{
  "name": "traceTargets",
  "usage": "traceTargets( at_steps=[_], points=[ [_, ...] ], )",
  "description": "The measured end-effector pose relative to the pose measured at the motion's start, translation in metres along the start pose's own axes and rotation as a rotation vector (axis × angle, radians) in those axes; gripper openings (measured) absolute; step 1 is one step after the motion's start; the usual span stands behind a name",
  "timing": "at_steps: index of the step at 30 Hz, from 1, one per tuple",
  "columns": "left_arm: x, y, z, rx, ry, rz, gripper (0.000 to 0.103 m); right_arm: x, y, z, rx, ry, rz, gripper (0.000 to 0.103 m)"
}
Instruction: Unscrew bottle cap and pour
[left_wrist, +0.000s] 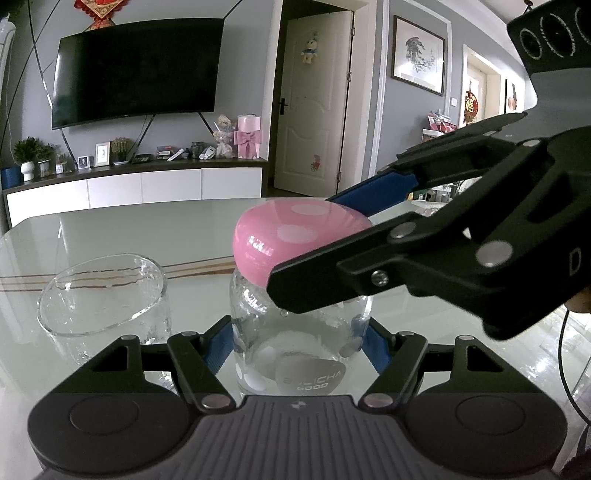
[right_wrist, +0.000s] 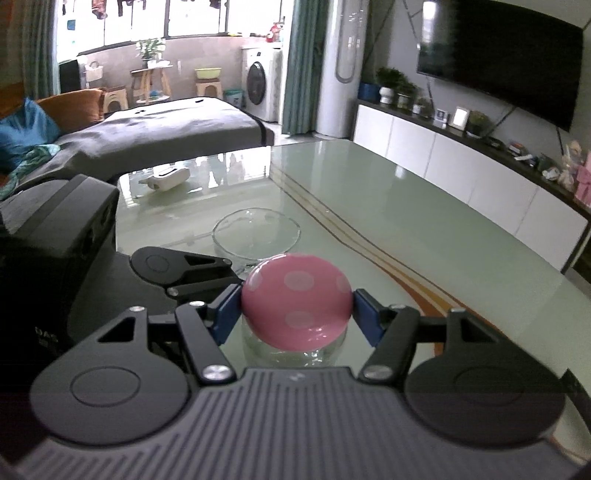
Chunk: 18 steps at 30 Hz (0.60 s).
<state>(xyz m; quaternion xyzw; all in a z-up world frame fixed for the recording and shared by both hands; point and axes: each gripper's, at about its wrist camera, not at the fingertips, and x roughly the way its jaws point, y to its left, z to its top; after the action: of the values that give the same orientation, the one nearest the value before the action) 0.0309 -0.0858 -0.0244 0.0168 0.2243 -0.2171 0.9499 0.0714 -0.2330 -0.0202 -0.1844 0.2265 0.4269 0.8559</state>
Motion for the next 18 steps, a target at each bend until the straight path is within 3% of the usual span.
traceTargets(
  at_steps=[10, 13, 18],
  points=[
    [-0.006, 0.0, 0.01, -0.002, 0.001, -0.001, 0.075, -0.001, -0.001, 0.002, -0.013, 0.021, 0.019, 0.066],
    [-0.004, -0.007, 0.011, -0.004, 0.001, 0.004, 0.075, -0.003, 0.005, 0.003, -0.006, 0.022, -0.039, 0.079],
    [-0.005, -0.007, 0.01, -0.004, 0.002, 0.004, 0.075, -0.01, 0.013, 0.009, 0.058, 0.006, -0.103, 0.082]
  ],
)
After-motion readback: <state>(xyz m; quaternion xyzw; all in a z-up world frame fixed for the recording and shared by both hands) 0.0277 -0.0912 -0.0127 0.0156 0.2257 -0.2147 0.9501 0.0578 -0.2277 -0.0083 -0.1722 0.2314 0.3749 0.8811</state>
